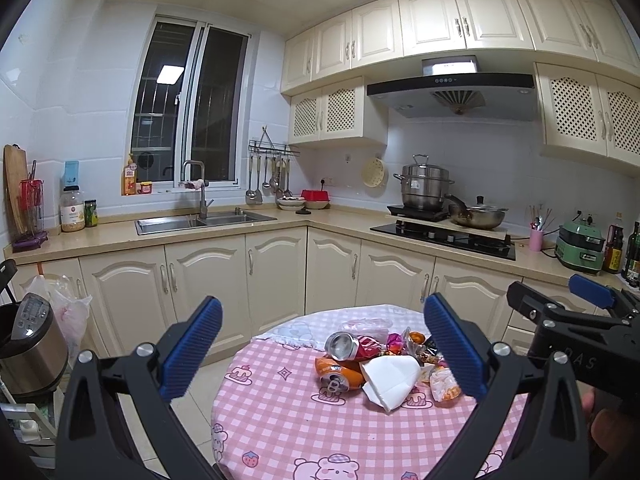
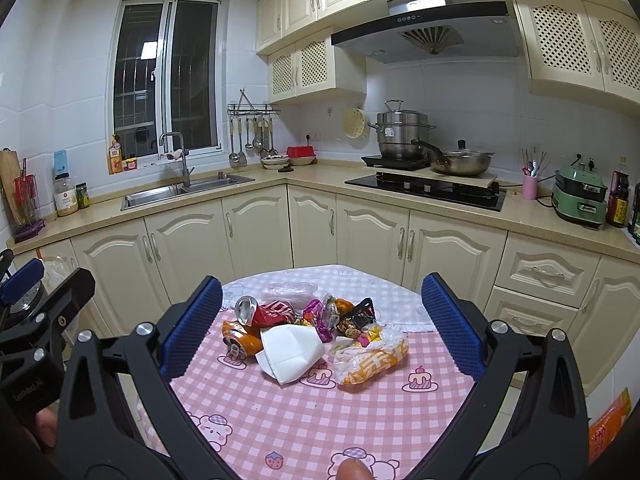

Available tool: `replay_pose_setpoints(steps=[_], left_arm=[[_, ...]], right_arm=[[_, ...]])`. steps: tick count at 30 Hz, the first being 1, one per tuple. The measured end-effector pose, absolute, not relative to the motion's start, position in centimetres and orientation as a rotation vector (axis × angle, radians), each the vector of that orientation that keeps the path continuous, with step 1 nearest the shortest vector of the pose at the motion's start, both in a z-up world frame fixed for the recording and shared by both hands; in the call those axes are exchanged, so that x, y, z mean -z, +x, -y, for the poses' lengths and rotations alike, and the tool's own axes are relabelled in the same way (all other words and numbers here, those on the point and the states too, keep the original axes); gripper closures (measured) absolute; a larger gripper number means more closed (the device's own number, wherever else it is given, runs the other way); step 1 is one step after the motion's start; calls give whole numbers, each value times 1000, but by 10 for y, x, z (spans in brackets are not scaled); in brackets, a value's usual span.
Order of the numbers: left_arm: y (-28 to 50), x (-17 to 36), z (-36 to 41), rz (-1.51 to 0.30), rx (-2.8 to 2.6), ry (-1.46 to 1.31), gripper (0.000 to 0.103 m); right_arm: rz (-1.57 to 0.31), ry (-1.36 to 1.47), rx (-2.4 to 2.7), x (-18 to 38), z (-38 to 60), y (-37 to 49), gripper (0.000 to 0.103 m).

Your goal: Collect trash

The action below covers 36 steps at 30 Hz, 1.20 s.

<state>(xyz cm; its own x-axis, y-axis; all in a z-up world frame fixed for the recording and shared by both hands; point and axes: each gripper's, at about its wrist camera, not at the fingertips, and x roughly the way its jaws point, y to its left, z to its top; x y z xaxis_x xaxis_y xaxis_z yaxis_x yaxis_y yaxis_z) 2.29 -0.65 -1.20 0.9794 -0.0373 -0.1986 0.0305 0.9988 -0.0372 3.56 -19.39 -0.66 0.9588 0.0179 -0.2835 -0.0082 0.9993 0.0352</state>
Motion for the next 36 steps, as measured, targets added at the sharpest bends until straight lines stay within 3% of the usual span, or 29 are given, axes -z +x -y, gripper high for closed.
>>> replay_pose_setpoints(steps=[19, 36], left_arm=[[63, 48, 20, -291, 54, -33, 4], [181, 173, 66, -649, 136, 18, 4]], right_arm=[[-361, 34, 18, 39, 211, 64, 5], [-689, 148, 160, 159, 292, 138, 5]])
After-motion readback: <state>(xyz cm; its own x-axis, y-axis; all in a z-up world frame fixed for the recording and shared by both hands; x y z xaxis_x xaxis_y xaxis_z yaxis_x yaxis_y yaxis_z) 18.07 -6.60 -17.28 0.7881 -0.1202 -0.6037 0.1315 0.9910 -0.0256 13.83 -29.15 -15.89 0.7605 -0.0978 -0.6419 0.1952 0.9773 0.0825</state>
